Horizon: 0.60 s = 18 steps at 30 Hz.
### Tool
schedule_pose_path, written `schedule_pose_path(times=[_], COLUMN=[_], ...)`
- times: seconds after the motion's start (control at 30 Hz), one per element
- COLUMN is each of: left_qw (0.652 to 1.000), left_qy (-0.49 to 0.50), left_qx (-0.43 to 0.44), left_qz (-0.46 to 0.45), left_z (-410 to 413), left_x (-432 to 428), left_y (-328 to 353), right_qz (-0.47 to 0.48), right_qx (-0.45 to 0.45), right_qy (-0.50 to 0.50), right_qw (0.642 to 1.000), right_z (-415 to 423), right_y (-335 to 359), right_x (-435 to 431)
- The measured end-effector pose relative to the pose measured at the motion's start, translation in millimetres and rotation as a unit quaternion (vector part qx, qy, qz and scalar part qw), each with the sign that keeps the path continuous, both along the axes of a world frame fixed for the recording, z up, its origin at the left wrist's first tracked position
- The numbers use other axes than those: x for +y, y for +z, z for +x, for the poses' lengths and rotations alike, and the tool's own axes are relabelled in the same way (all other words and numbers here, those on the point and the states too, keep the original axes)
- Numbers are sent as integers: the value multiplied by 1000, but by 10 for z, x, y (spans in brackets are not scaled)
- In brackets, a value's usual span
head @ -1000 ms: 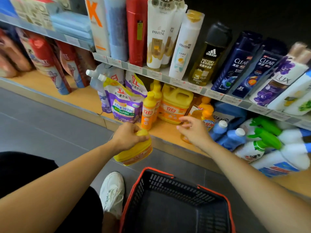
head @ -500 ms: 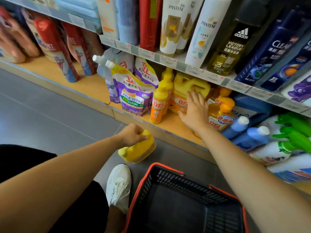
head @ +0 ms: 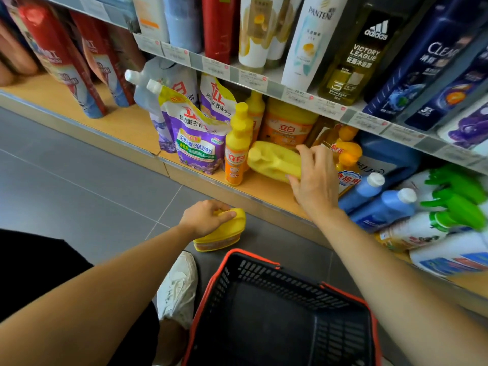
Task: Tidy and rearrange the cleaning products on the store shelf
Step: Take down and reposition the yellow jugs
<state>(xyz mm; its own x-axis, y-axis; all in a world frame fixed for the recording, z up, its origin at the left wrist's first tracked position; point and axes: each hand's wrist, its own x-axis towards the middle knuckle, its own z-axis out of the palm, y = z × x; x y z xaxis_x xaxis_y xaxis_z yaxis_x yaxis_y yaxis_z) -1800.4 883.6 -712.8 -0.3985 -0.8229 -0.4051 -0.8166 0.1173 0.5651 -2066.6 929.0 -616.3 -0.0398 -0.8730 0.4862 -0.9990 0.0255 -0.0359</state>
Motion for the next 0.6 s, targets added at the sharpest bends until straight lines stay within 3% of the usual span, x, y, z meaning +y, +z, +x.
schedule_pose_path(times=[0.17, 0.3, 0.43, 0.6], left_qw=[1000, 1000, 999, 992], left_qy=[14, 10, 14, 36], left_qx=[6, 10, 38, 114], left_qz=[-9, 2, 22, -45], left_z=[-19, -22, -85, -200], left_x=[-14, -30, -111, -265], left_y=[-35, -21, 131, 640], right_qz=[92, 133, 103, 111], right_qx=[-18, -157, -239, -308], right_qy=[64, -25, -55, -40], right_qw=[994, 978, 964, 944], right_z=[-48, 7, 79, 101], right_y=[-61, -111, 55, 252], right_x=[-75, -72, -200, -180])
